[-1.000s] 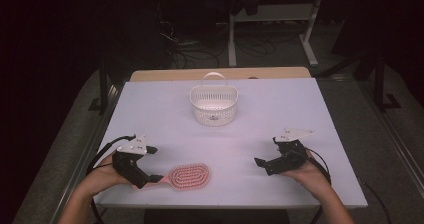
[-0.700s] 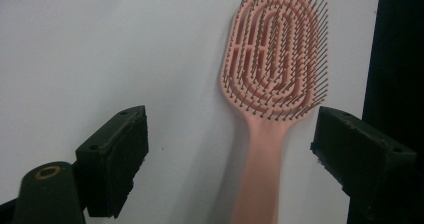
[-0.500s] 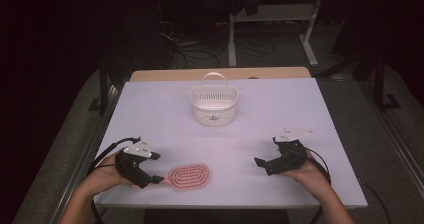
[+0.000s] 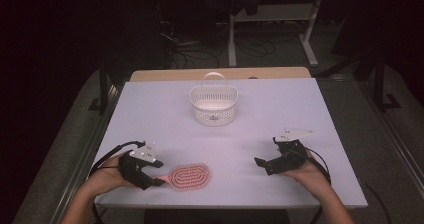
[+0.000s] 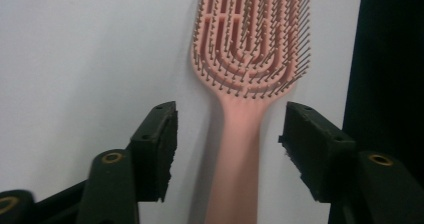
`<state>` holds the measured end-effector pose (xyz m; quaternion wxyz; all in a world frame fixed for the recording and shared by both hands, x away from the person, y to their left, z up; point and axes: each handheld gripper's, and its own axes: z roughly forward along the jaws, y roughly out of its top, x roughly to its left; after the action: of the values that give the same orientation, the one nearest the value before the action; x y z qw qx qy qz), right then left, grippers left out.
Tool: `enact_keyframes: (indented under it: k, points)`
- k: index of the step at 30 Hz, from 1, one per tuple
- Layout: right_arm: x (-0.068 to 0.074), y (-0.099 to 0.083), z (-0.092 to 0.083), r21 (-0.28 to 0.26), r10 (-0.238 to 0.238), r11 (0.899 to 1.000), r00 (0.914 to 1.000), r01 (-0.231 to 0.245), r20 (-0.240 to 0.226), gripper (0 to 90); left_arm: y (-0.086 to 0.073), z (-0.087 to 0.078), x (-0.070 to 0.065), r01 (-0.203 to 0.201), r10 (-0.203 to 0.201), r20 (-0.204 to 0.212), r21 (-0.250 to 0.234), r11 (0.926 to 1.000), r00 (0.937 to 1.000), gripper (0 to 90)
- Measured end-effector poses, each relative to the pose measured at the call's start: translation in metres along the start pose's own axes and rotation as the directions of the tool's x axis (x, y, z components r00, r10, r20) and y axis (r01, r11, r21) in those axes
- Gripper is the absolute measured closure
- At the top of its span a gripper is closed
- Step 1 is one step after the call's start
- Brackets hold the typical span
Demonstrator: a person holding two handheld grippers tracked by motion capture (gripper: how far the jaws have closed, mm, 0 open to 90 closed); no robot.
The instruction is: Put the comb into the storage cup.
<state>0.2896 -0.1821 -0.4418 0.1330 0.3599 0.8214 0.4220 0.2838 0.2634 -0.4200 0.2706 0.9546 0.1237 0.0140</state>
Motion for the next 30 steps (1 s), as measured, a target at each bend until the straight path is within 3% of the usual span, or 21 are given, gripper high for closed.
enact_keyframes:
  k: [15,30]
  points:
    - [0.000,0.000,0.000,0.001,0.000,1.000,1.0000,0.000,-0.001,0.0,0.005,0.010,-0.003,-0.033,0.033,0.005,0.072,0.9969,0.9994,49.8]
    - [-0.001,0.000,0.000,-0.001,0.003,1.000,1.0000,-0.003,-0.001,0.0,0.011,0.023,-0.004,-0.079,0.078,0.010,0.165,0.9832,0.9969,57.5]
